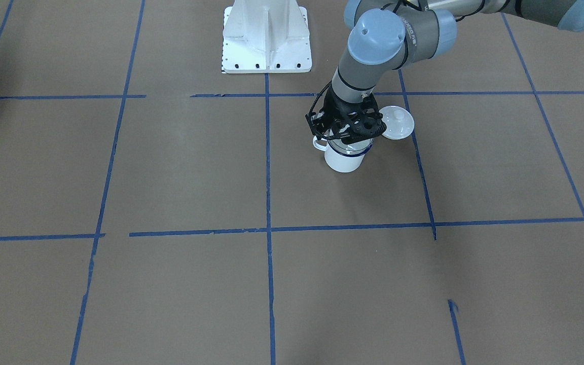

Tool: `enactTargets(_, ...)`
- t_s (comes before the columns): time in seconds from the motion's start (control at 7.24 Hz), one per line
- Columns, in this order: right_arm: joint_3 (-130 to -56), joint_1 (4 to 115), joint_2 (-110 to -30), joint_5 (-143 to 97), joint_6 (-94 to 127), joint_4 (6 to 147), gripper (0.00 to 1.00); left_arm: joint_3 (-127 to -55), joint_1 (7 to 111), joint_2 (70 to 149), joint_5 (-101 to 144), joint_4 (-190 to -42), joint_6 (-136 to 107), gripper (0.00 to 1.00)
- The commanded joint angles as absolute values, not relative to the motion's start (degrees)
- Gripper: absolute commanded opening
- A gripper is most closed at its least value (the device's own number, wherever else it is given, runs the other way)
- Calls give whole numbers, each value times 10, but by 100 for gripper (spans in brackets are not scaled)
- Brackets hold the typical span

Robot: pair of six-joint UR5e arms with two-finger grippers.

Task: Remove funnel from cup
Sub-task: 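Move the left gripper over the mug and lower onto the glass funnel, then close the left gripper on the funnel and lift it out of the mug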

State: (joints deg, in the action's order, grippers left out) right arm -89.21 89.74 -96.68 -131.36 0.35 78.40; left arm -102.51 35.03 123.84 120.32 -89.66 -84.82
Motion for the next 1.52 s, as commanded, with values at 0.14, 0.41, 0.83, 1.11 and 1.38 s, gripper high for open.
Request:
enactTargets(0.14, -892, 897, -967, -1313, 4, 784, 100, -1035, 351, 1236, 1201, -895, -849, 0)
enactTargets(0.41, -892, 897, -967, -1314, 4, 784, 100, -1080, 364, 1238, 1169, -860, -849, 0)
enactTargets(0.83, -893, 897, -967, -1314, 4, 784, 100, -1171, 380, 1251, 1083, -795, -849, 0)
enactTargets(1.11, -893, 897, -967, -1313, 4, 784, 100, -1129, 414, 1252, 1080, -881, -886, 0)
enactTargets(1.38, -892, 897, -967, -1313, 4, 784, 100, -995, 435, 1251, 1058, -1093, -956, 0)
